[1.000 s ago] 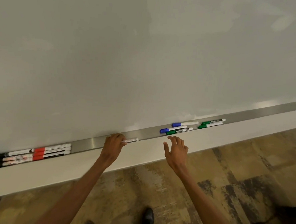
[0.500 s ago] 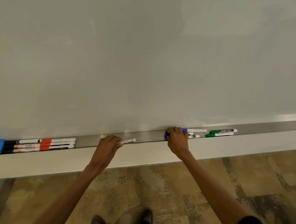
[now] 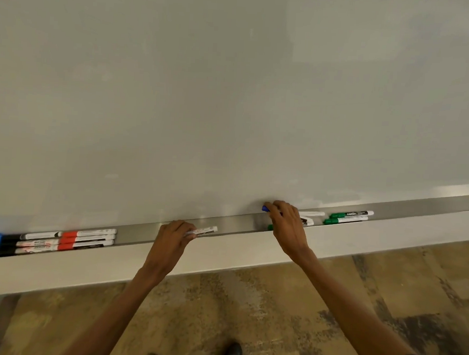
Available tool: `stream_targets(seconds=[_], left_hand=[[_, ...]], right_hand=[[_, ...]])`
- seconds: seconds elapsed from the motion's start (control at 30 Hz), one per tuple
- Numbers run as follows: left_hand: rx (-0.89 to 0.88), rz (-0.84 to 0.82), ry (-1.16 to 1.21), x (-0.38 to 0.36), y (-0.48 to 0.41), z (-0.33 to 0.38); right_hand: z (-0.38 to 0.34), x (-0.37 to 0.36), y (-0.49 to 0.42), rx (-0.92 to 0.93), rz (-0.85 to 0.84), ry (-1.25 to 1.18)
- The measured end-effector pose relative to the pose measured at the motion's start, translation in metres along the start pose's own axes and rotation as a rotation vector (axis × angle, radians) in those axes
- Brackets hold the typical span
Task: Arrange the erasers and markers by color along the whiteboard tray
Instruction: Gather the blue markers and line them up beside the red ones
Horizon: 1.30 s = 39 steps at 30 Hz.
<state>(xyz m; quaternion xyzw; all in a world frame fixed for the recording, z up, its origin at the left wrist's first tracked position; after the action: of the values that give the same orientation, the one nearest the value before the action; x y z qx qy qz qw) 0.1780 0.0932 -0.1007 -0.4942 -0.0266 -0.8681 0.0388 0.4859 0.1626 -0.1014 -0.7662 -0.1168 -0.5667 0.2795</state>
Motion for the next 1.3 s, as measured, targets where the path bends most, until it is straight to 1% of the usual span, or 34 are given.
stream_targets(seconds=[0.1, 0.27, 0.47, 0.7, 0.8, 0.93, 1.07, 1.17, 1.3], left_hand=[[-0.058, -0.011, -0.011, -0.007, -0.012, 0.020], [-0.135, -0.021, -0.013, -0.024, -0.029, 0.055], [-0.173, -0.051, -0.012, -0.046, -0.038, 0.078], [-0.156, -0.052, -0.044, -0.049, -0.034, 0.071], [-0.125, -0.027, -0.048, -0.043, -0.031, 0.057], [-0.057, 0.026, -0.048, -0.029, -0.027, 0.031], [0.027, 0.116, -0.048, -0.004, -0.016, -0.011], [0.118, 0.194, -0.014, 0.023, 0.000, -0.047], [0.235, 0.287, -0.043, 0.064, 0.027, -0.098]], right_hand=[[0.022, 0.013, 0.008, -0.109, -0.046, -0.039], [0.071, 0.031, 0.025, -0.194, -0.154, -0.007], [0.100, 0.031, 0.026, -0.231, -0.290, 0.060], [0.106, 0.025, 0.027, -0.246, -0.225, 0.048], [0.103, 0.025, 0.029, -0.251, -0.151, 0.021], [0.083, 0.022, 0.022, -0.216, -0.035, -0.030], [0.034, 0.008, 0.001, -0.121, 0.029, -0.098], [-0.014, -0.010, -0.022, -0.041, 0.005, -0.176], [-0.090, -0.036, -0.055, 0.051, -0.049, -0.298]])
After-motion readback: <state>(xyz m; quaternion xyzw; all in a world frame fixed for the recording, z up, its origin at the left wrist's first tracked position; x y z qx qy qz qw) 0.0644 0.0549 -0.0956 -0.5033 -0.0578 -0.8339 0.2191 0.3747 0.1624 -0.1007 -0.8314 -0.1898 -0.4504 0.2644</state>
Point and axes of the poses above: each hand's wrist, its own y-axis away from the middle knuckle, its own x-axis out of the back of the hand, z = x × y, the point moved 1 cm from there along -y, towards the middle knuckle, and after that the axes turned 14 degrees about x, right-handed, at the moved point
